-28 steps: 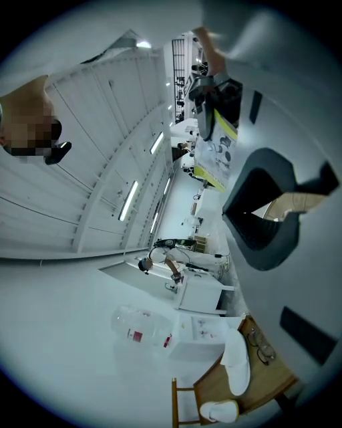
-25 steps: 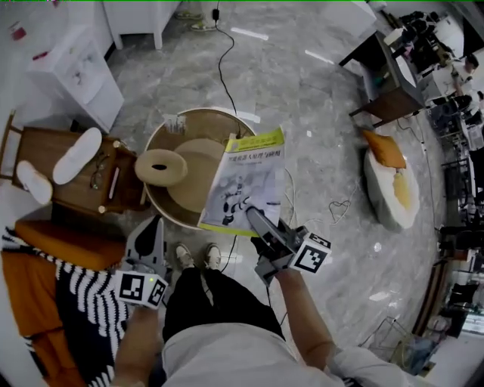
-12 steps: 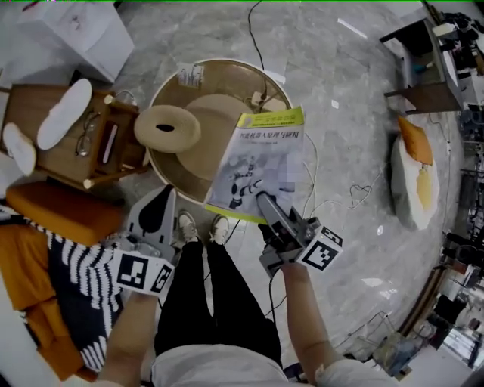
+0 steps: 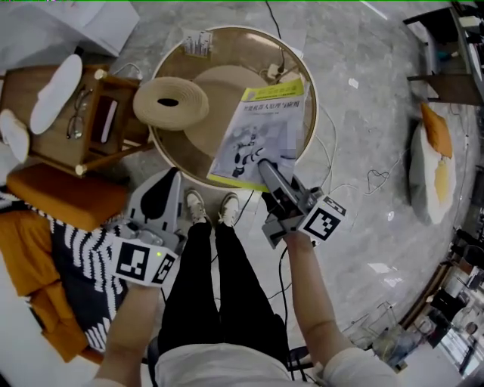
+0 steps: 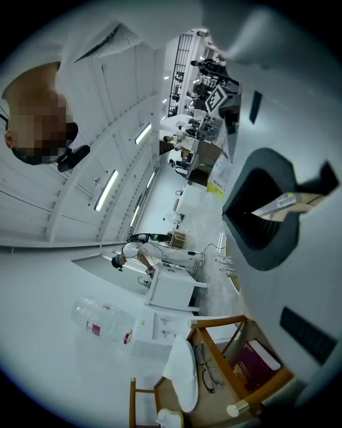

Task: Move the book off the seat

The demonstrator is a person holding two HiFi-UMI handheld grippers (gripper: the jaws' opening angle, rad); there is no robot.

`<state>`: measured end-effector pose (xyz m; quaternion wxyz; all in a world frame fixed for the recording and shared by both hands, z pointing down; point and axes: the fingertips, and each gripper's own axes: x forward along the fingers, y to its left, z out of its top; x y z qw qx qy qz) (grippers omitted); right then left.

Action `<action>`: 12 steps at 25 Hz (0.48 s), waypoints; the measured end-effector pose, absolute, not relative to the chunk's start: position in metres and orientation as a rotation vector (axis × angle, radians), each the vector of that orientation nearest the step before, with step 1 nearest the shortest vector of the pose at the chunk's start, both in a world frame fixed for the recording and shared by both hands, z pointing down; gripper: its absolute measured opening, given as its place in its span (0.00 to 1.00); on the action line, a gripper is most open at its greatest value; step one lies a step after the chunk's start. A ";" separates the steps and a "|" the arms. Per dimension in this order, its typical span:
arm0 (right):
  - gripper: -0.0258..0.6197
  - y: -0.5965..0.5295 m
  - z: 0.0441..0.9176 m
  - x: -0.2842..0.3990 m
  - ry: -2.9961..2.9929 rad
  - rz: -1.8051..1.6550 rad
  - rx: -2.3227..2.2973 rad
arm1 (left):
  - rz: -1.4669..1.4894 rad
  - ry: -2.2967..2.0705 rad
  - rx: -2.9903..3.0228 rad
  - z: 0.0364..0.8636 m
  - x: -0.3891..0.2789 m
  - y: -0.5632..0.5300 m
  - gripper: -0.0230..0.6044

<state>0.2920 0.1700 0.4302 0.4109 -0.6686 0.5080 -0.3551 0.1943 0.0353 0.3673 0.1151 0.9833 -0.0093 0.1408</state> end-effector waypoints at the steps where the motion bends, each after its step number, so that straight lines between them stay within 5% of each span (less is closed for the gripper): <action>1: 0.21 0.168 0.434 0.293 1.286 -0.899 -1.681 | 0.420 -0.029 2.877 0.369 0.194 0.037 0.06; 12: 0.21 0.143 0.478 0.307 1.364 -0.963 -1.690 | 0.425 -0.076 2.882 0.377 0.194 0.030 0.06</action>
